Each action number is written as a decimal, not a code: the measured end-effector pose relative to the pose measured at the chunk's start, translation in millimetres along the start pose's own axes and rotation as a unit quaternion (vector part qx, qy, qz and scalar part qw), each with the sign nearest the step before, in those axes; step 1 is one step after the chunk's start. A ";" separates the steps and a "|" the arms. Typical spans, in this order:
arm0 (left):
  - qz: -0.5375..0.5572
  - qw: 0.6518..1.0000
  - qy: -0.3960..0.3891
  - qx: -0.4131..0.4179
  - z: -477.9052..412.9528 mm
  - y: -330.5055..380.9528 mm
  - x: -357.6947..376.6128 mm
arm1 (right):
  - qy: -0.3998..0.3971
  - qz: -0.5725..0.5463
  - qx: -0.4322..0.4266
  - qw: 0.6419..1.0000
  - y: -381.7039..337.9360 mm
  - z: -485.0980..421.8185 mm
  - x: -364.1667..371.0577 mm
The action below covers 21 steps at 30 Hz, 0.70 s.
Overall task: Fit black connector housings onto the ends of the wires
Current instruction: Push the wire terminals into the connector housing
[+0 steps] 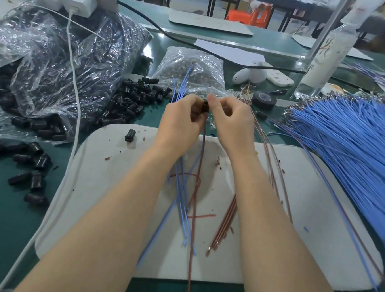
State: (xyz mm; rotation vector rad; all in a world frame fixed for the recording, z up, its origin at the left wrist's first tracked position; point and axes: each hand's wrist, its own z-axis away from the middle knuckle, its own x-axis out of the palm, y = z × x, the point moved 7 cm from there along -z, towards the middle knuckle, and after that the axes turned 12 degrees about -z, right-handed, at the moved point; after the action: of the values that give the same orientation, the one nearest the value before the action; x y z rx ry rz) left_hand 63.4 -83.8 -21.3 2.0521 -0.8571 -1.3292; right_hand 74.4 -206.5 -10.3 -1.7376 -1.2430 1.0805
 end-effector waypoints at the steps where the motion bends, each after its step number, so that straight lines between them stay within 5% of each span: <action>1: -0.004 1.000 0.003 -0.001 0.2 -0.8 -0.8 | -0.003 0.001 -0.002 1.000 -0.3 -0.1 0.4; 9: 0.000 1.000 0.017 0.023 2.4 4.0 -6.0 | -0.018 -0.024 0.027 0.999 2.1 -2.4 -1.3; 21: -0.007 1.000 0.019 0.017 1.6 -2.9 -3.4 | -0.021 0.093 -0.074 0.993 -21.6 4.7 1.3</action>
State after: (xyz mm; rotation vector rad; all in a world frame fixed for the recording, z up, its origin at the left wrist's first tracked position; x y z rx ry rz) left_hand 61.5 -79.5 -22.0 2.1059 -0.8561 -1.2871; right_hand 62.8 -199.0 7.0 -1.9848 -1.2337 1.1610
